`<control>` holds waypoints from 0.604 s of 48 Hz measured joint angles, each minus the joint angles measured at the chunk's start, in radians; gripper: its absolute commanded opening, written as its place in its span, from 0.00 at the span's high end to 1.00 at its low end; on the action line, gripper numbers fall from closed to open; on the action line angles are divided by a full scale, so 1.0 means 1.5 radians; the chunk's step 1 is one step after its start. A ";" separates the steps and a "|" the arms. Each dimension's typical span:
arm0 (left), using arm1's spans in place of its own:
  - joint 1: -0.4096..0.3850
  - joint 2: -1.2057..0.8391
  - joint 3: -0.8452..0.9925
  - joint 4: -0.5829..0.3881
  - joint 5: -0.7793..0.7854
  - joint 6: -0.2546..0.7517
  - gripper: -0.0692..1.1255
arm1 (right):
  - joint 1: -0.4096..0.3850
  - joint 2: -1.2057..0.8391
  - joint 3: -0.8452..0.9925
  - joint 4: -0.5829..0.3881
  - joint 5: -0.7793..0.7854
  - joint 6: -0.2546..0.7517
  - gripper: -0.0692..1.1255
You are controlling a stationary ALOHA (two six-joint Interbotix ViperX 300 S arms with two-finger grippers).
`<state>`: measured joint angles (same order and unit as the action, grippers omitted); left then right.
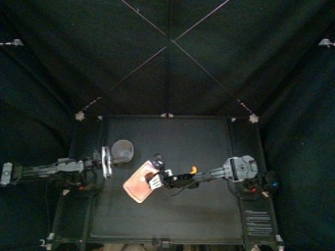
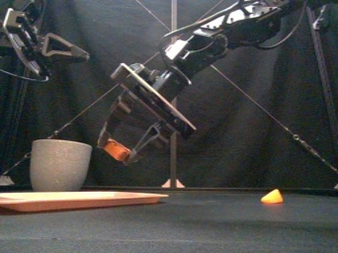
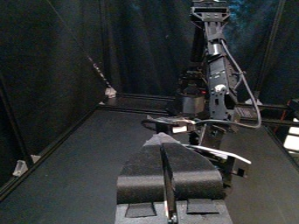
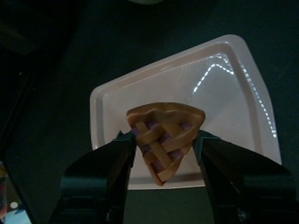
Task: Pick the pie then place it on the pink plate
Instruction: Drop pie on the pink plate and return to neutral
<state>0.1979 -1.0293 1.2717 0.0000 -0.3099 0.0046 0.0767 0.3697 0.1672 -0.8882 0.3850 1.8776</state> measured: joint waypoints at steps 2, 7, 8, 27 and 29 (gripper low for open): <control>0.001 0.000 0.000 0.001 0.000 0.001 0.95 | -0.001 0.000 0.000 -0.001 0.004 0.000 0.17; 0.001 0.000 0.000 0.003 0.000 0.000 0.95 | -0.001 0.000 0.000 -0.006 0.015 0.000 0.08; 0.002 0.000 0.000 0.003 0.000 0.001 0.95 | -0.001 0.000 0.000 -0.008 0.016 0.000 0.07; 0.005 0.000 -0.001 0.004 0.000 0.001 0.95 | 0.020 -0.087 0.099 -0.067 0.016 -0.001 0.07; 0.004 0.000 -0.001 0.003 0.000 0.001 0.95 | 0.029 -0.120 0.127 -0.075 0.015 -0.003 0.07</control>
<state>0.2040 -1.0293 1.2701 0.0046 -0.3099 0.0061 0.1197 0.1902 0.3574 -1.0002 0.4080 1.8730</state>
